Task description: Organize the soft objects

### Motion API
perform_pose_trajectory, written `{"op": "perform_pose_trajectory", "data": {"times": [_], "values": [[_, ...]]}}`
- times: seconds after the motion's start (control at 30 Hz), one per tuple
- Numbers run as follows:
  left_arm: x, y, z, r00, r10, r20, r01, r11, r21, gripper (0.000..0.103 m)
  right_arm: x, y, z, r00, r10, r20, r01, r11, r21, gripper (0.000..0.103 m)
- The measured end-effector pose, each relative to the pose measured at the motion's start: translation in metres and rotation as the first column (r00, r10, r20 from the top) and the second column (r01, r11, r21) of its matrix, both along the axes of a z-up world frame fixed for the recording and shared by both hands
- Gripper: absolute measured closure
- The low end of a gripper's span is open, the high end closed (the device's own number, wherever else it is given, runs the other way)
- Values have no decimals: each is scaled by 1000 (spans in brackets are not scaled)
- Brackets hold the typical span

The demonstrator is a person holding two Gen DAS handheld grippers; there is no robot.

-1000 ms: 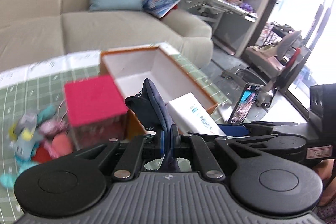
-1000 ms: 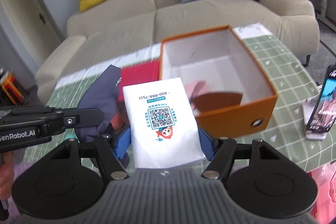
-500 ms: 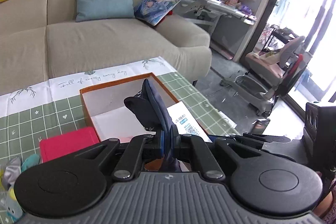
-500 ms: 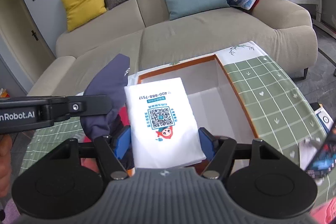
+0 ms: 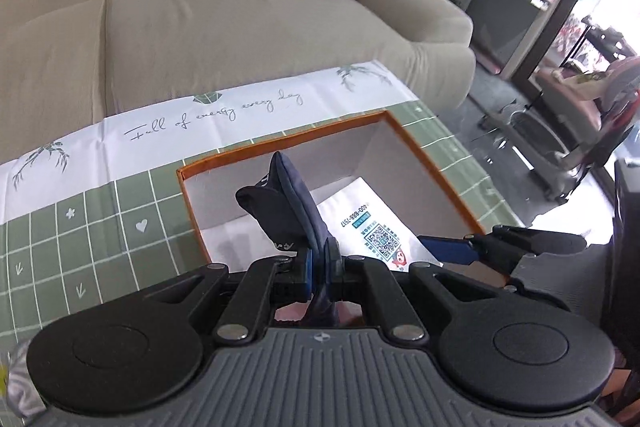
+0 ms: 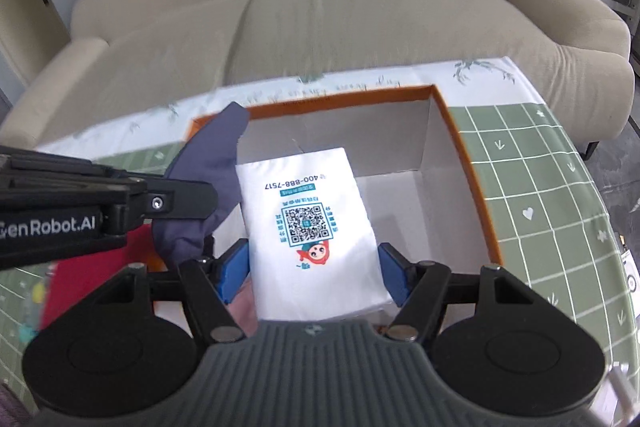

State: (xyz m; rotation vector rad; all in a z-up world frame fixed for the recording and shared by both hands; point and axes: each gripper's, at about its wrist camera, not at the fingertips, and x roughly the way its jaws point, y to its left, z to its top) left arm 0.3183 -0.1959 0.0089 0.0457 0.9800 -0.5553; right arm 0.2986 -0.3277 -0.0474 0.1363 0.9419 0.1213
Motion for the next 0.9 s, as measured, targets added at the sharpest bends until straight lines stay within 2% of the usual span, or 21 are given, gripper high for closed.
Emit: {"op": "perform_pose_trajectory", "data": {"times": [0.27,0.47,0.53,0.73,0.9], "values": [[19,-9,-25,1000,6,-27,-3,996,95,96,32,9,-28,997,10,-82,-14,999,-48,32],[22,-8,-26,1000,20,-23,-17,992,122,87,35,11,-38,995,10,-103,-16,998,-63,31],[22,-8,-23,1000,19,-19,-17,992,122,82,35,12,-37,994,1,-106,-9,997,-76,28],[12,-4,-7,1000,23,7,-24,995,101,82,22,12,-21,997,2,-75,-9,996,-94,26],[-7,2,13,998,14,54,-18,997,77,82,1,21,3,1000,-5,-15,3,993,-121,26]]}}
